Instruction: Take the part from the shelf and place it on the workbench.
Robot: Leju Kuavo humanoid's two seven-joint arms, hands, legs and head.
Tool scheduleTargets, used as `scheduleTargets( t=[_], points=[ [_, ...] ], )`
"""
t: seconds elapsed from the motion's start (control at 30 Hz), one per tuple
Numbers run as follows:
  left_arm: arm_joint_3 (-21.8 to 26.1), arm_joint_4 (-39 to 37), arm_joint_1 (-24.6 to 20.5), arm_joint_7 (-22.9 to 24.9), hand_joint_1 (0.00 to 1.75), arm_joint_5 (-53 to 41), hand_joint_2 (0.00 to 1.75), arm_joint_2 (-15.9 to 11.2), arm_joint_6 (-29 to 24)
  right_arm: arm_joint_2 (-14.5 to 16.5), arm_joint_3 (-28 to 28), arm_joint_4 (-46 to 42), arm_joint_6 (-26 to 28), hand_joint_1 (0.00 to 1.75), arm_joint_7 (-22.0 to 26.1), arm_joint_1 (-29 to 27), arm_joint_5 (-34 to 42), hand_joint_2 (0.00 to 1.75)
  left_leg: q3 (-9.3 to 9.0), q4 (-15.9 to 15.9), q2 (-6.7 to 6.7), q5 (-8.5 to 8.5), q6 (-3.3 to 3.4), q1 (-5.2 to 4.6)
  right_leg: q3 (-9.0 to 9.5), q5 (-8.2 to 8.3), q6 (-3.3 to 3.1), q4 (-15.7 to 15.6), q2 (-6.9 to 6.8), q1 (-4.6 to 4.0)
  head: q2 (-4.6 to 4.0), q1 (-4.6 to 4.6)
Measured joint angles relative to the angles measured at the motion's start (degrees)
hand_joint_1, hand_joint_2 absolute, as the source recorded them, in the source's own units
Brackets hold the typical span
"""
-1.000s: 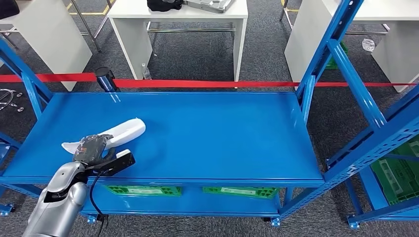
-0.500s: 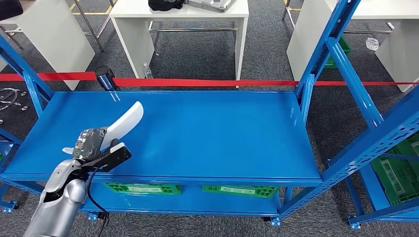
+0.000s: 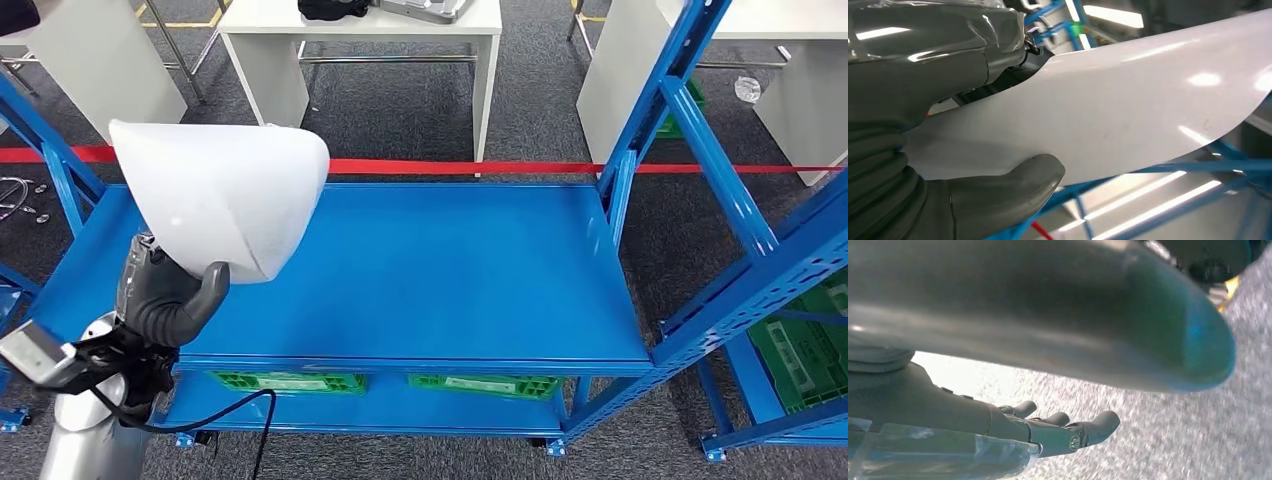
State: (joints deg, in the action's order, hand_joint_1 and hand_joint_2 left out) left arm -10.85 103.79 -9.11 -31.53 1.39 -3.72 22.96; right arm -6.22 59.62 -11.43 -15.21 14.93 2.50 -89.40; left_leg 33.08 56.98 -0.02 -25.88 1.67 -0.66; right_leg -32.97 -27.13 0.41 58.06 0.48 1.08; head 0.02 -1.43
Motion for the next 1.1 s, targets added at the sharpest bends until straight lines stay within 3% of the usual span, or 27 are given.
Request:
scheduleTargets(
  t=[0.07,0.17,0.2,0.23,0.3,0.33,0.4,0.5,0.57,0.67,0.7,0.73,0.77,0.83,0.9,1.03,1.1],
  points=[
    [-0.71,1.95,0.02,0.07,1.75,0.46,1.75,0.25,0.15,0.06,-0.1,0.0,-0.02,0.0,0.0,0.05,-0.05,0.0,-0.74,-1.35,0.08,0.77,0.54,0.28,-1.1,-1.41,0.03,2.37,-0.07,-0.07,-0.01,0.1],
    [-1.39,3.13,0.36,0.03,1.75,0.86,1.75,0.49,0.18,-0.09,-0.25,-0.02,-0.02,0.0,0.0,0.01,-0.06,0.0,-0.92,-1.92,0.1,1.18,0.86,0.31,-6.13,-5.92,-0.31,13.07,-0.1,-0.03,-0.01,0.3],
    [-1.55,3.26,0.5,0.03,1.75,0.9,1.75,0.52,0.19,-0.13,-0.29,-0.02,-0.03,0.0,0.0,-0.02,-0.07,0.0,-0.88,-1.88,0.08,1.18,0.86,0.28,-7.22,-6.57,-0.09,15.41,-0.11,0.0,-0.02,0.33],
    [-1.69,3.38,0.58,0.03,1.75,0.91,1.75,0.53,0.2,-0.15,-0.32,-0.02,-0.03,0.0,0.0,-0.04,-0.07,0.0,-0.86,-1.8,0.04,1.18,0.84,0.27,-7.23,-6.32,0.32,15.57,-0.12,0.05,-0.01,0.34],
    [-1.91,3.64,0.62,0.01,1.75,1.29,1.75,0.58,0.56,-0.21,-0.36,-0.03,-0.04,0.0,0.0,0.0,-0.08,0.0,-0.81,-1.34,-0.04,1.0,0.59,0.32,-3.77,-3.41,1.47,8.87,-0.21,0.29,-0.01,0.36],
    [-2.03,3.78,0.61,-0.06,1.75,2.42,1.75,0.61,1.52,-0.23,-0.38,-0.04,-0.04,0.0,0.0,0.06,-0.07,0.0,-0.69,-0.95,-0.07,0.81,0.31,0.25,-1.75,-2.02,1.68,4.87,-0.26,0.32,-0.01,0.37],
    [-2.65,4.06,0.21,0.66,1.75,8.1,1.75,0.71,5.74,-0.23,-0.46,-0.07,0.01,0.0,-0.02,0.15,-0.01,0.0,-0.3,-0.11,-0.12,0.45,-0.26,0.06,0.55,-0.53,1.22,0.22,-0.3,0.29,-0.01,0.31],
    [-5.72,4.37,-1.71,4.84,1.75,22.35,1.75,1.28,14.18,-0.07,-0.58,-0.15,0.13,0.0,-1.03,0.31,0.49,0.0,0.25,0.39,-0.2,0.34,-0.84,0.16,0.53,-0.25,0.08,-0.06,-0.27,0.16,-0.01,0.27],
    [-9.0,4.75,-3.85,7.71,1.75,29.45,1.75,1.94,16.87,0.13,-0.52,-0.44,0.09,0.0,-2.56,0.35,1.39,0.0,1.4,2.8,-0.17,-1.34,-1.38,0.36,0.58,-0.06,-0.43,-0.13,-0.29,0.41,-0.01,0.16],
    [-13.69,5.8,-7.12,9.54,1.75,32.74,1.75,2.67,16.93,0.47,0.45,-1.64,-1.21,0.0,-6.9,0.03,3.32,0.0,5.86,13.5,-0.09,-7.02,-2.18,0.78,0.49,0.19,-0.83,-0.09,-0.38,0.42,-0.01,-0.02],
    [-15.17,6.23,-7.97,9.83,1.75,32.82,1.75,2.79,16.55,0.72,1.09,-2.6,-2.26,0.0,-8.89,-0.28,3.82,0.0,6.98,16.37,-0.08,-8.1,-2.25,0.86,0.46,0.23,-0.86,-0.06,-0.4,0.37,-0.01,-0.03],
    [-16.59,6.72,-8.74,10.06,1.75,32.78,1.75,2.86,16.1,1.1,1.85,-3.99,-3.71,0.0,-10.94,-0.72,4.14,0.0,7.16,17.25,-0.07,-8.1,-2.2,0.9,0.46,0.24,-0.86,-0.06,-0.4,0.32,-0.01,-0.03],
    [-17.85,7.24,-9.46,10.21,1.75,32.72,1.75,2.89,15.71,1.63,2.66,-5.82,-5.72,0.0,-12.86,-1.22,4.2,0.0,6.23,15.81,-0.08,-7.02,-2.03,0.89,0.48,0.24,-0.85,-0.05,-0.38,0.24,-0.01,-0.03],
    [-19.78,8.32,-10.64,10.26,1.75,32.4,1.75,2.87,15.16,3.18,4.39,-10.49,-10.68,0.0,-15.74,-2.3,3.77,0.0,1.93,7.93,-0.16,-3.4,-1.15,0.67,0.59,0.26,-0.82,-0.08,-0.25,0.08,-0.01,-0.02],
    [-21.04,9.16,-11.26,9.87,1.75,31.78,1.75,2.78,14.86,5.22,6.12,-15.81,-15.46,0.0,-16.96,-3.25,2.9,0.0,-1.39,1.82,-0.26,-1.43,-0.24,0.26,0.41,0.47,-0.48,-0.09,-0.12,-0.05,-0.01,0.04],
    [-22.37,9.52,-11.77,7.93,1.75,30.34,1.75,2.14,14.93,9.34,8.82,-25.93,-21.88,0.0,-14.85,-4.89,0.8,0.0,-1.94,-0.54,-0.14,-0.33,0.51,0.1,-0.25,0.72,0.67,-0.03,-0.19,0.1,-0.01,0.09],
    [-22.88,9.52,-12.27,7.17,1.75,29.17,1.75,1.74,15.06,10.71,9.62,-29.59,-23.01,0.0,-12.48,-5.34,-0.07,0.0,-1.71,-1.65,0.07,0.79,1.0,0.32,-1.58,-1.78,0.44,3.02,-0.27,0.07,-0.01,0.17]
  ],
)
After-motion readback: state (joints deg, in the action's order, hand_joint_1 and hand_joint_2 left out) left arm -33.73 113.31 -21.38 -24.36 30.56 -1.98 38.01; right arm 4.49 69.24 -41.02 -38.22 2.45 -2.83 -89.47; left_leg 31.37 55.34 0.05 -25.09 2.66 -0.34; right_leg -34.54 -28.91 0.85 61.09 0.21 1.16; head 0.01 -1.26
